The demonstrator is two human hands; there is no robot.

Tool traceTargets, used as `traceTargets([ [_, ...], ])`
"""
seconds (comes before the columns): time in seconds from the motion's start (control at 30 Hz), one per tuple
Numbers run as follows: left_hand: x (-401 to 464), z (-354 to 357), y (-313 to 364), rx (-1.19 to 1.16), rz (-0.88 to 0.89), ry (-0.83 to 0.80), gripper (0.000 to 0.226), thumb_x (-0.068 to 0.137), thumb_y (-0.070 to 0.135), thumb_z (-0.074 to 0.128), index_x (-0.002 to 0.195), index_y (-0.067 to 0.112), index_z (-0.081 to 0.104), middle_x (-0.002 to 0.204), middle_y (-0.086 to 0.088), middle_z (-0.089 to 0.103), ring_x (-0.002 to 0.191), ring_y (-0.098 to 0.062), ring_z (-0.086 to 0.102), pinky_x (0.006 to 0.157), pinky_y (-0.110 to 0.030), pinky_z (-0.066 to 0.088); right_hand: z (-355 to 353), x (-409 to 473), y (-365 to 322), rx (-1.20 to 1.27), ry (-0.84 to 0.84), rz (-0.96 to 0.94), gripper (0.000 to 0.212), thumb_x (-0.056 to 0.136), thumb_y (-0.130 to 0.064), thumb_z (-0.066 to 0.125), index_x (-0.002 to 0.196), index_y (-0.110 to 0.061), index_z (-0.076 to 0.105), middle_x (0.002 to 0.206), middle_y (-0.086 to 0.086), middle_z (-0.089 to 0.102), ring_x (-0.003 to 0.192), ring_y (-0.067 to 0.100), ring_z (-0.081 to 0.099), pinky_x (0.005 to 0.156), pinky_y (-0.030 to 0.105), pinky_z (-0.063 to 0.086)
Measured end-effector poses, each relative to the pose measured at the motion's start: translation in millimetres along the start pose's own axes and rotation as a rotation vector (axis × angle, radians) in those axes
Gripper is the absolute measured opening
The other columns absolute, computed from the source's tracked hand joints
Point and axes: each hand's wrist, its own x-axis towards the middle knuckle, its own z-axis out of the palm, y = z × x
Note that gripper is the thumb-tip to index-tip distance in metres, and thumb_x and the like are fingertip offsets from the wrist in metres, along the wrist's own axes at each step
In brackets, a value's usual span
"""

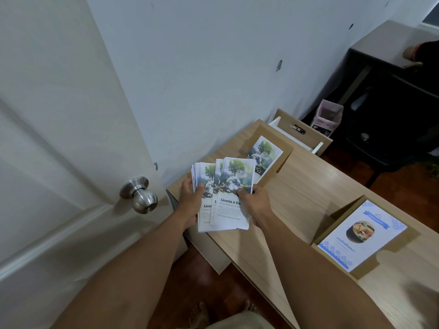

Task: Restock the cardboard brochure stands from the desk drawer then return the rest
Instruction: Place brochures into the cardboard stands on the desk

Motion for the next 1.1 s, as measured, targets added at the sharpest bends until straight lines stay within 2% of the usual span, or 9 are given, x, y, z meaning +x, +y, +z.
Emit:
traceTargets([
  [0.13,0.4,8.9,-5.5,0.076,0.045,0.0,0.039,0.104,0.02,0.056,0.14,0.013,0.041,0.126,-0.011,0.064,0.094,-0.021,0.069,0.075,-0.034,0.057,2.6,-1.0,2.8,-0.108,-0.007,-0.084,0.019,0.092,0.001,0.064,0.107,-0.009,0.07,0.096,0.005,0.078,0.072,0.011,0.076,0.058,0.022,0.059],
  [0.27,-0.2,23.8,-8.9,0.136,0.08,-0.006,0.039,0.104,0.019,0.055,0.14,0.015,0.04,0.129,-0.011,0.061,0.089,-0.013,0.064,0.071,-0.027,0.051,15.5,-3.8,2.4,-0.243,-0.016,-0.096,0.029,0.093,-0.001,0.057,0.119,-0.009,0.068,0.111,0.008,0.075,0.099,0.025,0.072,0.086,0.041,0.061],
  [0.4,4.4,26.1,-8.3,0.144,0.07,0.001,0.039,0.103,0.02,0.054,0.139,0.017,0.039,0.127,-0.009,0.061,0.092,-0.015,0.067,0.072,-0.029,0.054,12.1,3.2,-7.9,-0.581,-0.017,-0.113,0.023,0.098,-0.01,0.044,0.11,-0.005,0.063,0.114,0.014,0.068,0.101,0.033,0.063,0.085,0.04,0.053],
  [0.5,6.0,26.9,-6.7,0.159,0.063,0.001,0.039,0.103,0.017,0.053,0.14,0.013,0.041,0.129,-0.014,0.061,0.107,-0.03,0.069,0.089,-0.046,0.059,5.7,14.1,-16.2,-0.713,-0.083,-0.069,0.015,0.095,-0.007,0.049,0.093,0.0,0.062,0.097,0.017,0.064,0.091,0.032,0.06,0.075,0.035,0.047],
  [0.6,8.7,29.2,-6.5,0.168,0.068,0.004,0.038,0.102,0.013,0.052,0.139,0.006,0.043,0.127,-0.019,0.063,0.108,-0.036,0.069,0.092,-0.05,0.059,1.8,22.8,-26.0,-0.699,-0.068,-0.014,0.007,0.089,-0.004,0.061,0.084,0.001,0.062,0.082,0.012,0.061,0.076,0.027,0.057,0.062,0.03,0.041],
  [0.7,11.0,27.8,-5.0,0.183,0.094,0.037,0.031,0.101,0.011,0.052,0.131,0.008,0.045,0.118,-0.014,0.064,0.091,-0.022,0.068,0.072,-0.027,0.058,-3.8,31.6,-36.5,-0.682,-0.044,-0.014,0.023,0.09,-0.002,0.061,0.069,-0.006,0.051,0.068,0.011,0.052,0.06,0.024,0.049,0.053,0.029,0.035],
  [0.77,14.8,22.7,-3.8,0.203,0.11,0.062,0.025,0.101,0.012,0.052,0.125,0.012,0.045,0.111,-0.012,0.064,0.082,-0.018,0.068,0.061,-0.021,0.055,-8.9,40.1,-43.7,-0.627,-0.041,-0.059,0.02,0.097,-0.002,0.056,0.078,0.0,0.056,0.072,0.015,0.054,0.066,0.026,0.053,0.058,0.035,0.038],
  [0.9,22.4,8.0,-5.5,0.202,0.064,0.102,0.029,0.102,0.014,0.053,0.13,0.01,0.044,0.11,-0.016,0.066,0.088,-0.032,0.072,0.071,-0.044,0.062,-18.6,56.1,-61.6,-0.395,0.152,-0.24,0.015,0.106,-0.012,0.049,0.101,-0.005,0.06,0.087,0.013,0.068,0.079,0.03,0.063,0.062,0.035,0.047],
  [1.1,29.2,-3.8,-14.1,0.244,0.066,0.164,0.027,0.104,0.022,0.054,0.128,0.018,0.042,0.104,0.0,0.059,0.081,-0.014,0.064,0.057,-0.024,0.047,-14.2,84.4,-56.7,-0.287,0.38,-0.263,0.018,0.105,-0.015,0.048,0.089,-0.008,0.049,0.091,0.019,0.068,0.084,0.036,0.067,0.071,0.044,0.054],
])
